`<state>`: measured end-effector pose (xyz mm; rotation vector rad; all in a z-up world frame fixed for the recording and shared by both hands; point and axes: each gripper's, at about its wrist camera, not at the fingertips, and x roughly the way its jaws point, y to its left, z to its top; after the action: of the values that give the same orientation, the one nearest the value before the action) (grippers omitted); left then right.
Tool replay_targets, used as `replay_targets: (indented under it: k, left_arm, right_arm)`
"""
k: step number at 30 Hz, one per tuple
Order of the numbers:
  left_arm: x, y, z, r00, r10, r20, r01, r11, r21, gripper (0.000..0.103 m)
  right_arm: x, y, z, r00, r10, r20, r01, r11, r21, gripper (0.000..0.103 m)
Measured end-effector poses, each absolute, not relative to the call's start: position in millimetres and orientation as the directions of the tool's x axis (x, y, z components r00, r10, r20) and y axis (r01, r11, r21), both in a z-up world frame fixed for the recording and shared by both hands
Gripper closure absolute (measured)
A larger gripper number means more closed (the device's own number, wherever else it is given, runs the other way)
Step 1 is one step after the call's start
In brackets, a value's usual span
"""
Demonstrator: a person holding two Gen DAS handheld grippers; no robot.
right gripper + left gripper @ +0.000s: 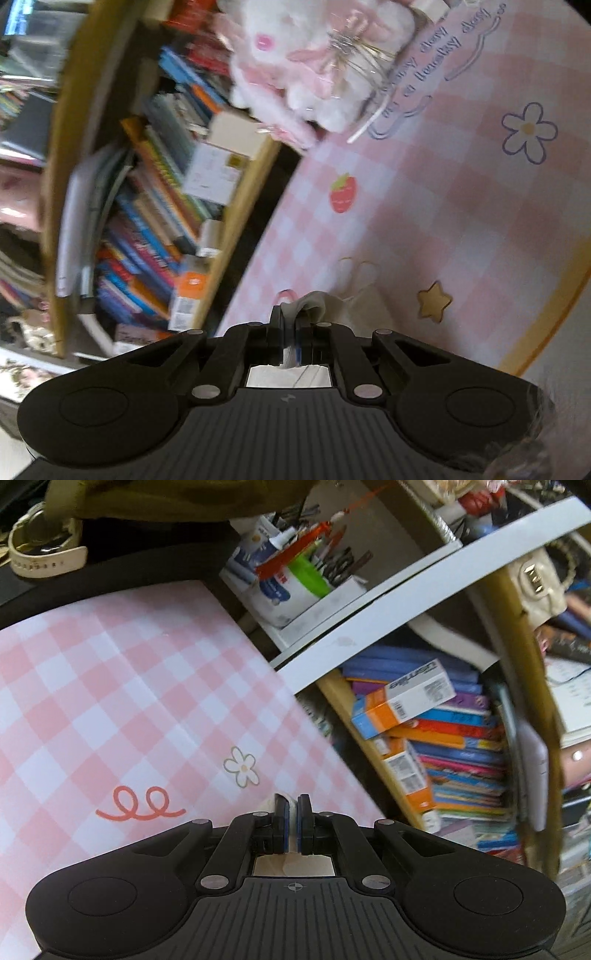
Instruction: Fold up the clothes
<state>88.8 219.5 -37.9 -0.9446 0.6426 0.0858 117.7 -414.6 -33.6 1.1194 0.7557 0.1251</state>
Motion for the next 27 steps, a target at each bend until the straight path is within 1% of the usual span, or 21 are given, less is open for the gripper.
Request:
replay_targets:
  k: [4,6,7,8,9,10,11,12,14,15,19,20,26,27]
  left_arm:
    - [99.7,218.9,-48.3,0.78,-0.188,-0.597,-0.376,0.621,-0.688,0.099]
    - [104.7,216.7,-50.6,0.762,-0.177,-0.622,-0.39,0.642,-0.661,0.095]
    - [105.6,216.2,-49.5,0.756,-0.176,-0.63,-0.39,0.652,-0.65,0.09]
    - [105.7,215.9,-47.1,0.751,-0.174,-0.637,-0.389,0.663,-0.639,0.085]
    - [105.9,215.6,-44.7,0.745,-0.172,-0.645,-0.388,0.675,-0.628,0.075]
    - [104.5,215.3,-40.6,0.742,-0.163,-0.65,-0.386,0.689,-0.613,0.066]
    - [100.7,214.1,-34.1,0.744,-0.142,-0.653,-0.382,0.712,-0.59,0.063]
    - [96.0,212.3,-26.8,0.748,-0.117,-0.653,-0.376,0.737,-0.562,0.061]
    - [84.5,200.4,-9.9,0.76,-0.072,-0.646,-0.345,0.798,-0.495,0.062]
    - [79.5,189.4,-3.2,0.764,-0.07,-0.641,-0.315,0.827,-0.466,0.062]
    - [66.7,128.9,9.7,0.763,-0.139,-0.631,-0.146,0.914,-0.379,0.062]
    - [65.7,110.4,9.5,0.757,-0.155,-0.635,-0.105,0.93,-0.352,0.062]
    - [70.9,17.5,-4.8,0.703,-0.171,-0.691,0.086,0.984,-0.157,0.064]
    - [72.9,6.5,-7.7,0.697,-0.172,-0.697,0.118,0.985,-0.126,0.069]
  right_arm:
    - [130.0,-412.5,-45.7,0.728,0.429,-0.536,0.309,0.492,0.814,0.097]
    - [136.1,-411.4,-51.8,0.716,0.416,-0.561,0.328,0.509,0.796,0.096]
    - [139.2,-410.9,-54.8,0.71,0.409,-0.573,0.337,0.517,0.787,0.095]
    - [142.3,-410.4,-57.8,0.704,0.403,-0.585,0.346,0.525,0.778,0.089]
    - [145.3,-409.8,-60.8,0.698,0.396,-0.597,0.354,0.533,0.768,0.084]
    - [146.2,-406.1,-61.9,0.693,0.389,-0.608,0.35,0.555,0.754,0.074]
    - [143.2,-397.0,-59.7,0.689,0.38,-0.617,0.324,0.6,0.732,0.066]
    - [140.2,-387.9,-57.5,0.687,0.371,-0.626,0.297,0.642,0.707,0.063]
    - [134.3,-369.7,-53.1,0.682,0.351,-0.642,0.241,0.721,0.65,0.061]
    - [131.3,-360.7,-51.0,0.68,0.34,-0.649,0.212,0.757,0.618,0.06]
    - [119.4,-324.3,-42.2,0.678,0.294,-0.674,0.09,0.876,0.473,0.053]
    - [116.4,-315.2,-40.0,0.678,0.282,-0.678,0.059,0.899,0.433,0.049]
    - [98.6,-260.6,-26.9,0.689,0.207,-0.695,-0.126,0.978,0.165,0.049]
    - [95.6,-251.5,-24.8,0.692,0.194,-0.695,-0.156,0.981,0.118,0.049]
